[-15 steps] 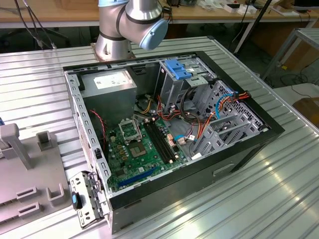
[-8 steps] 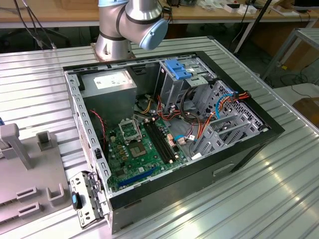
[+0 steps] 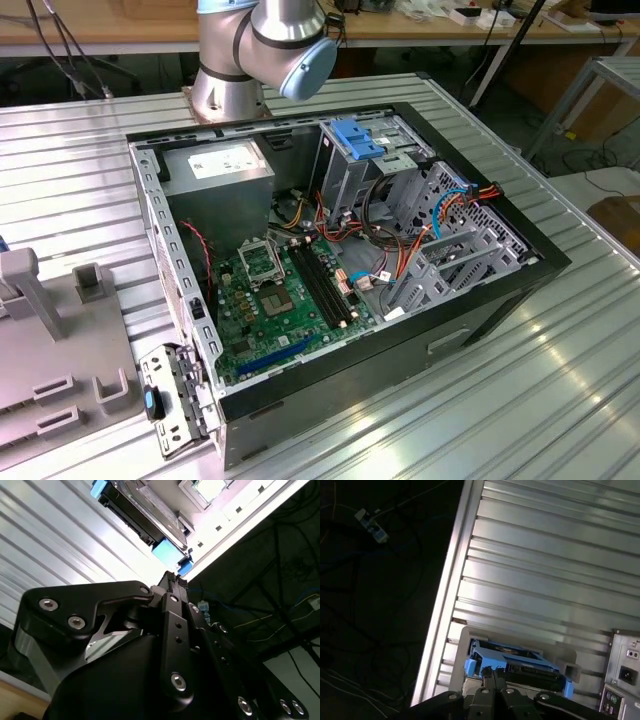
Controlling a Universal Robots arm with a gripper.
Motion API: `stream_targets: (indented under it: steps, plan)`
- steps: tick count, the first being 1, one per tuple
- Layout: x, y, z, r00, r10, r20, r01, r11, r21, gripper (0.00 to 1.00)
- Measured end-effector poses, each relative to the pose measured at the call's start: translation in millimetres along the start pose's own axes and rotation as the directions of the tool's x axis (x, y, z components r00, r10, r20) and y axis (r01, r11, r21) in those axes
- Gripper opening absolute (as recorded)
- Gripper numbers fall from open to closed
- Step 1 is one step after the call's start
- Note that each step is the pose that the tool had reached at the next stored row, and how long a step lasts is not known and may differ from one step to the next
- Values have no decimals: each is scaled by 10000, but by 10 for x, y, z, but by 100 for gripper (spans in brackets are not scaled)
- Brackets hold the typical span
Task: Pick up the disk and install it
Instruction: 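Pick up the disk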
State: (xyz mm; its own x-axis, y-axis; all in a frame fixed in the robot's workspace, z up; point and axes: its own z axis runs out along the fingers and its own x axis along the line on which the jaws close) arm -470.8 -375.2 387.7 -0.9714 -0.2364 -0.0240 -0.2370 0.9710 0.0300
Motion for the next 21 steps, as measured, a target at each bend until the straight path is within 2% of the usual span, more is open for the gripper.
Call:
stream_targets:
  steps: [2,6,9,10,12,15,17,18,21]
  plan:
    - [10,3,0,9995,-324,-10,324,9995,-8,11]
    - [27,7,0,9944,-1056,-30,1056,9944,-27,11]
    - [36,9,-1,9893,-1458,-41,1458,9893,-38,11]
    - [40,10,-1,9856,-1689,-47,1689,9856,-45,11]
    - [45,11,-1,9817,-1906,-53,1906,9817,-51,11]
    - [50,12,-1,9669,-2550,-69,2550,9669,-71,11]
    - [54,13,-1,9553,-2956,-78,2956,9553,-84,11]
    - [56,14,-1,9473,-3203,-83,3202,9473,-93,11]
    - [61,15,-1,9334,-3586,-91,3585,9335,-106,11]
